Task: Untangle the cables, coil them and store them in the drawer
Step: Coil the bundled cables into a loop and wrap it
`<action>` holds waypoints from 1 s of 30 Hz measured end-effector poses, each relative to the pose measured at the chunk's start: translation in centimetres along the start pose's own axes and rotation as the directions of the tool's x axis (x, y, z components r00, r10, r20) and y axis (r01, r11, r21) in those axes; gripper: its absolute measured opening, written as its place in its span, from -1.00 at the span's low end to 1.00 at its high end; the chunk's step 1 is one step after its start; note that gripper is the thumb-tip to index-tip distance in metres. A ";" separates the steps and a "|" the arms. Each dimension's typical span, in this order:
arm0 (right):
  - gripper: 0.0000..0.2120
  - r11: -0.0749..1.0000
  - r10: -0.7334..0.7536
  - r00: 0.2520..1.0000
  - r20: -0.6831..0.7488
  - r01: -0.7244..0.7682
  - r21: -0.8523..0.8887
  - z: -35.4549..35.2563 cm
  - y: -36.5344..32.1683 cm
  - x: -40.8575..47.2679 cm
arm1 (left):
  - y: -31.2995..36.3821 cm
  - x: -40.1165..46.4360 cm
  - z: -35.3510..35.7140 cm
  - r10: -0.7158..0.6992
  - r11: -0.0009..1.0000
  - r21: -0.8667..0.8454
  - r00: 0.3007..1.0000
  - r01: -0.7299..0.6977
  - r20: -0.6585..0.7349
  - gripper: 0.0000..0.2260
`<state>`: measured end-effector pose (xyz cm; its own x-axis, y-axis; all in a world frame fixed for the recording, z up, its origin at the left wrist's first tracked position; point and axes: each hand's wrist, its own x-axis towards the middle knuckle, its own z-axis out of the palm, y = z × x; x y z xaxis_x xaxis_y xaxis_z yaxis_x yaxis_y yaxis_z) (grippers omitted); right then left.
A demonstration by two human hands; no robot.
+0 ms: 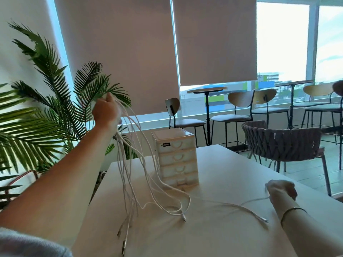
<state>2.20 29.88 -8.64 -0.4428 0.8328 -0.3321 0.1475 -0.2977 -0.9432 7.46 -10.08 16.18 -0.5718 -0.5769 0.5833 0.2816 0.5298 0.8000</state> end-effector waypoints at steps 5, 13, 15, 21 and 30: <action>-0.63 0.833 -0.383 0.901 0.205 0.432 -0.346 0.9 -3.6 -6.0 | 0.9 -1.5 0.5 -0.017 0.969 -0.231 0.952 0.091 0.305 -0.65; -0.20 0.609 -0.628 0.113 0.770 0.687 0.396 4.0 -12.3 -25.1 | 2.9 -4.1 0.5 0.105 0.982 -0.187 0.751 0.025 0.652 -0.68; -0.24 0.727 -0.526 0.018 0.850 0.528 0.439 4.8 -12.7 -28.0 | 2.9 -4.5 0.6 0.152 0.977 -0.213 0.719 -0.006 0.678 -0.65; -0.90 0.797 -0.277 -0.098 0.956 0.532 0.286 5.5 -8.4 -25.3 | 1.0 -3.4 -2.1 0.172 0.966 -0.258 0.757 -0.005 0.630 -0.64; -0.74 -0.198 -0.486 0.204 0.850 0.922 -0.334 4.0 -7.0 -13.6 | -2.3 -1.4 -4.0 0.147 0.989 -0.091 0.864 -0.118 0.481 -0.66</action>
<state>3.61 18.76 2.54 -0.9136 -0.0826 0.3981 -0.1421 0.9823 -0.1223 10.67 -12.99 14.06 -0.8233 -0.1218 0.5543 0.4157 0.5355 0.7351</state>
